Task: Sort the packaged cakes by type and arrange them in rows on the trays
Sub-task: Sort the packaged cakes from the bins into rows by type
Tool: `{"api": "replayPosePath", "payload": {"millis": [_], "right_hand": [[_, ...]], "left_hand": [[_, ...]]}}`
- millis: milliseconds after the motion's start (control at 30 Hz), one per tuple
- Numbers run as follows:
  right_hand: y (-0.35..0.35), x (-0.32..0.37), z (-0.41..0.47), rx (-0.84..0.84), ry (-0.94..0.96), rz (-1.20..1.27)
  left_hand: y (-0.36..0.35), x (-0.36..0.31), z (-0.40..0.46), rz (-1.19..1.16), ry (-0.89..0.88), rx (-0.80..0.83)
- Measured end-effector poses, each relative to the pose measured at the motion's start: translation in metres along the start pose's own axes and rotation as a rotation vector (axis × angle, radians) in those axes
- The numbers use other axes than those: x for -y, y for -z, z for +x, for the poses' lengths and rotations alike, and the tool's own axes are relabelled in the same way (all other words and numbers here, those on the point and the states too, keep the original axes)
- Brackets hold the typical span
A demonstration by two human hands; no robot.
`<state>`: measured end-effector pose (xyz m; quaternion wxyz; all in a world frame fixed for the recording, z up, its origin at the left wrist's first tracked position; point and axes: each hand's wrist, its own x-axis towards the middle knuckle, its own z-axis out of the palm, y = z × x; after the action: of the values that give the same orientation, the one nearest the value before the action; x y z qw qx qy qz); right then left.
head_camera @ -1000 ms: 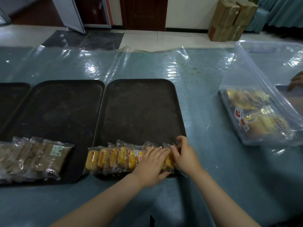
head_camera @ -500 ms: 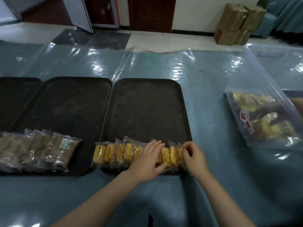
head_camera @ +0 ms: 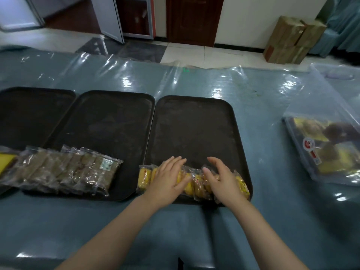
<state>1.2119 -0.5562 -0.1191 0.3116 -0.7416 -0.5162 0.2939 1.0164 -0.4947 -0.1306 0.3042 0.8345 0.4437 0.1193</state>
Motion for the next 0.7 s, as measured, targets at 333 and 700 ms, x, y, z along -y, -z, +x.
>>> {"api": "replayPosePath", "payload": {"millis": [333,700], "right_hand": [[-0.094,0.115,-0.013,0.064,0.072,0.021],[-0.227,0.241,-0.041,0.085,0.099,0.104]], "left_hand": [[0.09,0.11,-0.069,-0.027,0.029,-0.094],[0.216,0.244,-0.173,-0.074,0.079,-0.152]]}}
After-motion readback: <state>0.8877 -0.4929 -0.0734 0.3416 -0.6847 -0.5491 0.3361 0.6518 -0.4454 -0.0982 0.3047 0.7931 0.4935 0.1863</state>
